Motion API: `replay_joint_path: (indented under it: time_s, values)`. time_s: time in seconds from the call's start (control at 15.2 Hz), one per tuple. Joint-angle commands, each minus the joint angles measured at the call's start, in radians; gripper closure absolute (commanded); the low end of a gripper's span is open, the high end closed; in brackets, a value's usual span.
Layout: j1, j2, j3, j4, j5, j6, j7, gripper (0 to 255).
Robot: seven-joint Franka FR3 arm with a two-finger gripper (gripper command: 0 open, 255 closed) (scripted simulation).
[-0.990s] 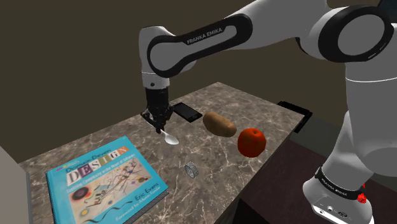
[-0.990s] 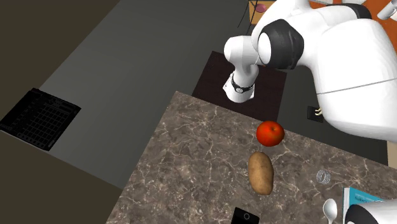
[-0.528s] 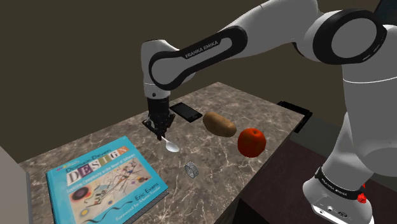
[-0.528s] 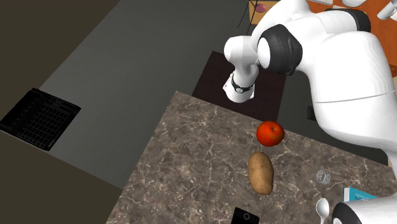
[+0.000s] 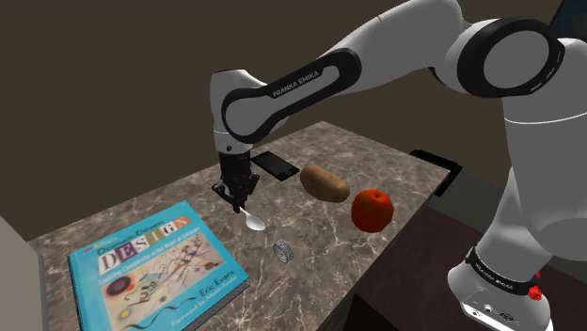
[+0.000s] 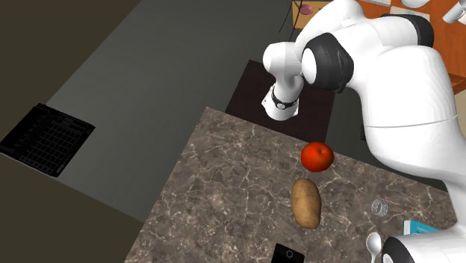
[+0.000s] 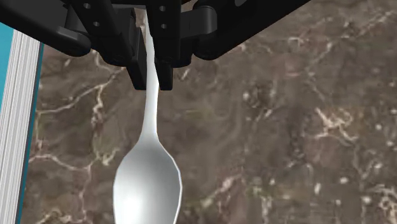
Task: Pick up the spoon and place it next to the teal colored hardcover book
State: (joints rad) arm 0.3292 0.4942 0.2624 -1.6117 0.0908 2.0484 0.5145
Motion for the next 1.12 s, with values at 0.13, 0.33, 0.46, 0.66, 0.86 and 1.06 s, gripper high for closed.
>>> replay_joint_path:
  time_s: [0.13,0.33,0.46,0.66,0.86,1.06]
  values:
    - [0.0,0.0,0.0,0.0,0.0,0.0,0.0,0]
    - [0.0,0.0,0.0,0.0,0.0,0.0,0.0,0]
    - [0.0,0.0,0.0,0.0,0.0,0.0,0.0,0]
    - [-0.011,-0.03,0.0,0.057,0.003,-0.087,-0.002,0]
    - [-0.013,-0.036,0.0,0.074,0.004,-0.111,-0.002,0]
    - [-0.013,-0.036,0.0,0.075,0.004,-0.111,-0.002,0]
